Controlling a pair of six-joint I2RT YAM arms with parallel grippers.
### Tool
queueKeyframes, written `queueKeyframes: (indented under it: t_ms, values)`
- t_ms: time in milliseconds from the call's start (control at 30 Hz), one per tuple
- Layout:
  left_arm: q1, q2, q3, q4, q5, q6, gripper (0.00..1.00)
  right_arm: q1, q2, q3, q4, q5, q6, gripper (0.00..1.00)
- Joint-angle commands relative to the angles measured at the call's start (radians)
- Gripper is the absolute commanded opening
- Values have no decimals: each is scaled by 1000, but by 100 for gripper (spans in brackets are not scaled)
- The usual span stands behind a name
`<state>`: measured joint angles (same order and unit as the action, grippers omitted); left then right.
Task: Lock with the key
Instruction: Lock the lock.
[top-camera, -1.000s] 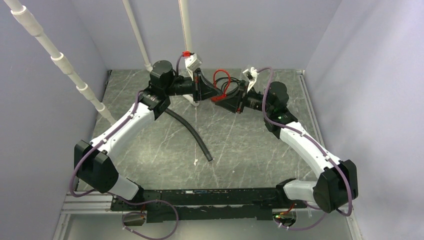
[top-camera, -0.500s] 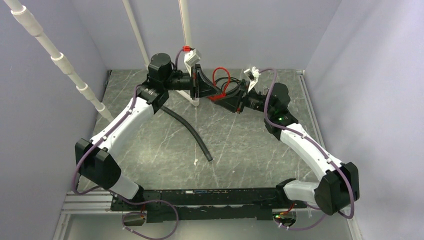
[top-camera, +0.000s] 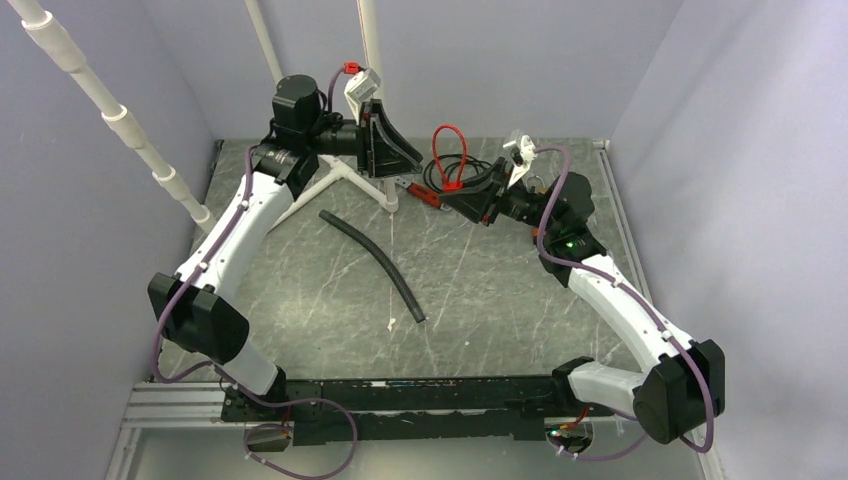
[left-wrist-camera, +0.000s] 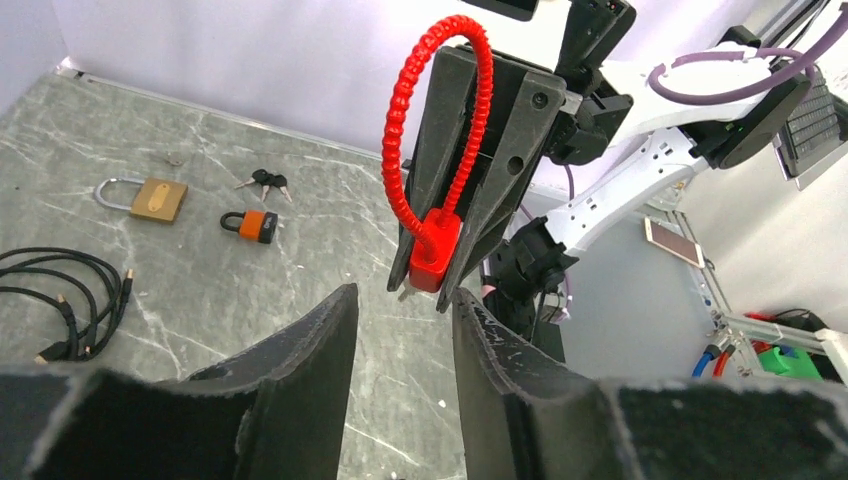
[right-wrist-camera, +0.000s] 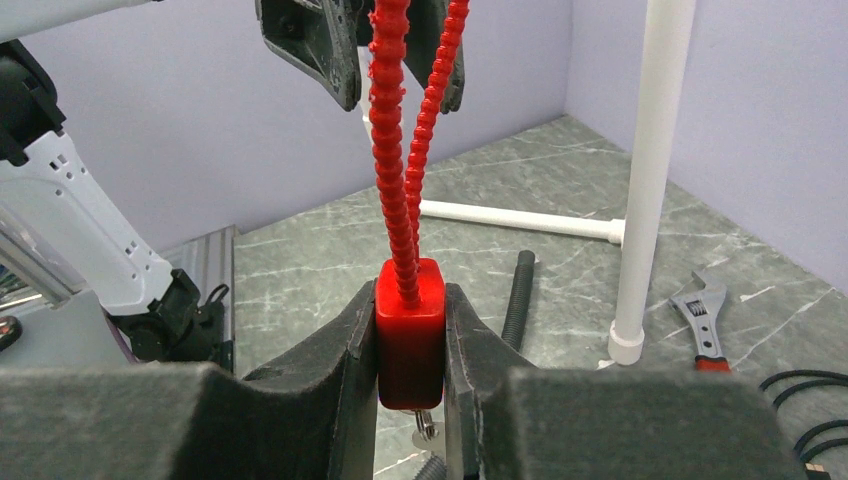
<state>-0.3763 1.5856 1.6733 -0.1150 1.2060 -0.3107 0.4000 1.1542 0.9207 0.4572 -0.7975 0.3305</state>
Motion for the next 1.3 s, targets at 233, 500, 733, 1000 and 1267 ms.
queueKeyframes:
  t_ms: [233, 500, 733, 1000, 1267]
  values:
    - [-25, -6, -54, 207, -69, -223, 62, 0, 0, 19, 110, -13, 20, 0]
    - [-88, 16, -97, 335, -50, -334, 60, 0, 12, 24, 118, -13, 24, 0]
    - [-90, 45, -84, 375, -63, -366, 27, 0, 13, 17, 123, -12, 31, 0]
    - [-124, 33, -91, 250, -65, -201, 0, 0, 26, 38, 142, 6, 66, 0]
    - [-232, 24, -32, -290, -193, 256, 0, -1, 49, 100, 152, -3, 64, 0]
